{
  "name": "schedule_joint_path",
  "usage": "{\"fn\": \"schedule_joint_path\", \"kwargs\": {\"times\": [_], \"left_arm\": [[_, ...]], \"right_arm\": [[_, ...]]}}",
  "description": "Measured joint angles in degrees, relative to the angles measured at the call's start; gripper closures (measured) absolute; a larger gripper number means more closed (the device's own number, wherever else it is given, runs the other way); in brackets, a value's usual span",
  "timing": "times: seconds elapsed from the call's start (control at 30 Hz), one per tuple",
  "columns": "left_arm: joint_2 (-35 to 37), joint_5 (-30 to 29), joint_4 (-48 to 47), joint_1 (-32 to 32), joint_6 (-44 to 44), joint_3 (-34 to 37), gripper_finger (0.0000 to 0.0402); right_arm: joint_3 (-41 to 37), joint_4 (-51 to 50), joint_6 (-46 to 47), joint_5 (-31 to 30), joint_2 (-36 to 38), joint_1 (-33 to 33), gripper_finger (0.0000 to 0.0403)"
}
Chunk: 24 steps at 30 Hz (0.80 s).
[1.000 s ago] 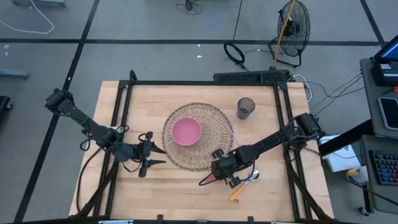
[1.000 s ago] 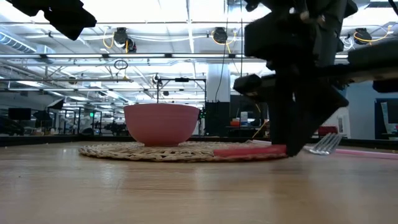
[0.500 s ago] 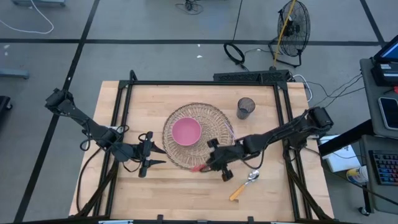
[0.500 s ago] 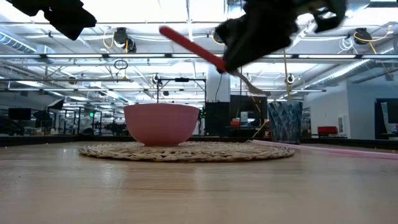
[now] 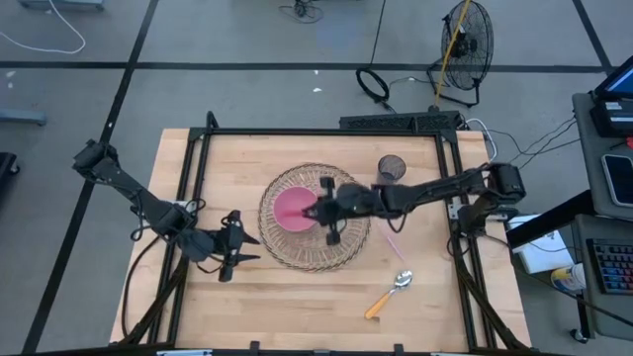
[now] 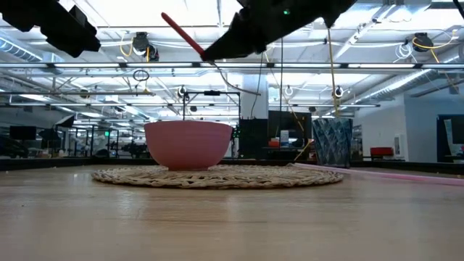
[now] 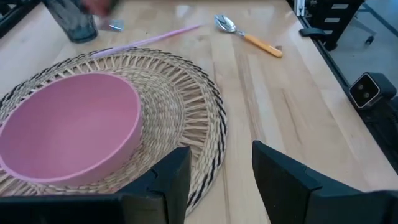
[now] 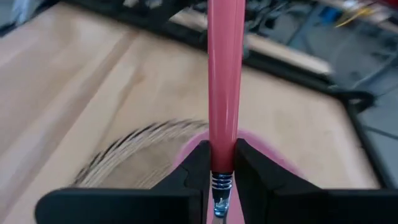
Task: Pick & Place Utensil
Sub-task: Put the pink fork into the pink bowl
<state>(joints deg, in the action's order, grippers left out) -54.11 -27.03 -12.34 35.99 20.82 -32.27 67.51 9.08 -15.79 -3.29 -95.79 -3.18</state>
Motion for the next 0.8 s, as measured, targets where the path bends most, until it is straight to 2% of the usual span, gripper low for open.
{"fn": "schedule_joint_path", "kwargs": {"times": [0.23,0.57,0.8], "left_arm": [[0.0,-2.0,-0.2,1.0,-1.0,0.0,0.0231],[0.0,-3.1,-1.2,1.0,-1.8,0.0,0.0231],[0.0,-3.1,-1.2,1.0,-2.6,0.0,0.0231]], "right_arm": [[0.0,12.1,4.3,0.4,-4.0,4.6,0.0355],[0.1,26.4,10.3,0.3,-12.4,6.4,0.0355],[0.4,30.0,13.7,0.3,-17.0,7.6,0.0355]]}}
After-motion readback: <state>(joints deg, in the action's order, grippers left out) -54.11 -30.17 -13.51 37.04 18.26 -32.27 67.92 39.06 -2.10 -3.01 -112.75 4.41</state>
